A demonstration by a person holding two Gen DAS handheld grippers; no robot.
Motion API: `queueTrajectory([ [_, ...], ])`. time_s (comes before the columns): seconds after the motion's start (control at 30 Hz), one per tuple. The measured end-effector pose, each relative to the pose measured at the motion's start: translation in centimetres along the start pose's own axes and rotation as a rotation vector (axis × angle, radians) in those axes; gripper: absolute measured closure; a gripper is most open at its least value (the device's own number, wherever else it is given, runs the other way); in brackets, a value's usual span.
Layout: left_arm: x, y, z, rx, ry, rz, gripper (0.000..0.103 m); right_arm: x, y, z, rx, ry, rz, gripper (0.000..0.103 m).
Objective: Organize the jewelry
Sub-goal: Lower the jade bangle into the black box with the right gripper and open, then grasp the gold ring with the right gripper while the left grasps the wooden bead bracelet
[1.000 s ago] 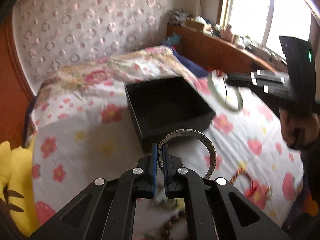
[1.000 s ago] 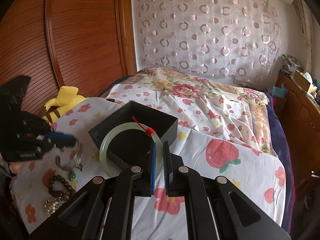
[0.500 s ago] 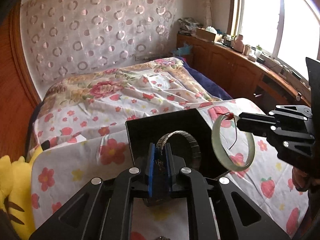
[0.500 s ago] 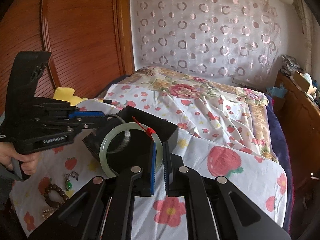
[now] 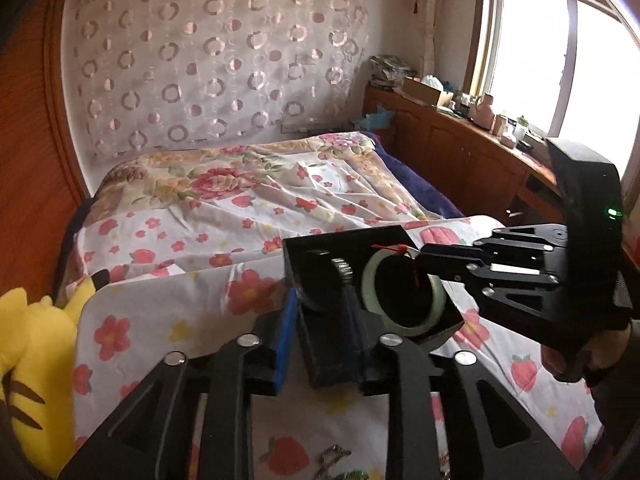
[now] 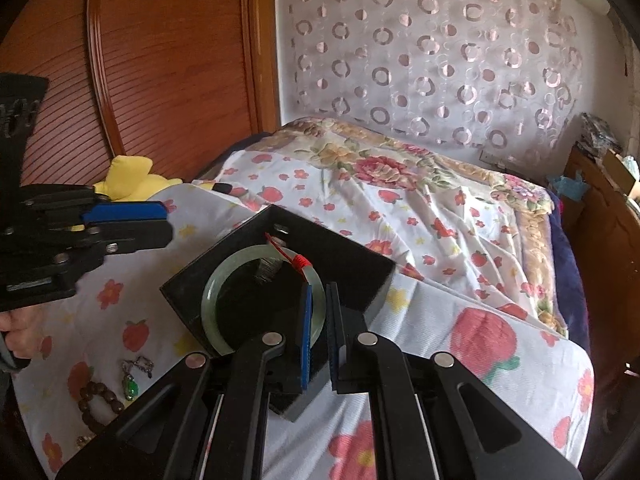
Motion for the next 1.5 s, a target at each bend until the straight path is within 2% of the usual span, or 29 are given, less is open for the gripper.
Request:
queueTrajectory([
  [0.27, -2.5, -1.9, 0.1, -0.010, 0.031, 0.013, 0.057, -1.4, 0.1, -0.1, 0.023, -0.015, 0.031, 0.092],
  [0.33, -3.4, -2.3, 0.5, -0.013, 0.039, 0.026, 0.045, -2.6, -0.1, 0.2, 0.037, -0.012, 0.042, 0.091],
  [0.4, -4.3, -2.7, 0.9, -0.016, 0.039, 0.036, 0.038, -4.0, -0.9, 0.2, 0.046, -0.011, 0.054, 0.091],
  [0.43, -4.8, -3.0, 1.2, -0.020, 0.041, 0.044, 0.030, -4.7, -1.3, 0.3, 0.052, -0.012, 0.057, 0.090],
  [0.5, -5.7, -3.5, 1.7, -0.021, 0.057, 0.060, 0.020, -6.4, -2.8, 0.3, 0.064, -0.010, 0.060, 0.086],
  [0.53, -6.1, -3.7, 1.9, -0.020, 0.066, 0.066, 0.015, -7.2, -3.7, 0.2, 0.068, -0.011, 0.060, 0.081],
  [0.6, -7.2, -4.7, 2.6, -0.024, 0.088, 0.075, 0.009, -8.9, -5.7, -0.3, 0.066, -0.010, 0.063, 0.077],
  [0.87, -9.9, -9.3, 5.5, -0.055, 0.061, 0.073, 0.008, -13.4, -13.8, -2.1, 0.093, 0.011, 0.005, 0.076],
  [1.13, -11.8, -13.6, 8.0, -0.059, 0.055, 0.044, 0.008, -14.5, -20.0, -3.4, 0.100, -0.016, -0.064, 0.076],
  [1.37, -12.5, -15.4, 9.4, -0.037, 0.058, 0.022, 0.008, -14.3, -22.3, -3.6, 0.136, 0.004, -0.099, 0.076],
  [1.5, -12.7, -16.1, 9.8, -0.028, 0.059, 0.011, 0.008, -13.8, -22.5, -3.6, 0.139, -0.026, -0.112, 0.076],
])
Point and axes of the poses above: each gripper's, at about its wrist camera, not at the fingertips, and x roughly the way its jaws point, z to its right, y to its top, the point moved 5 cm from there along x, roughly the way its jaws point, and after that the axes turned 9 degrees about x, right-handed, at the moved point
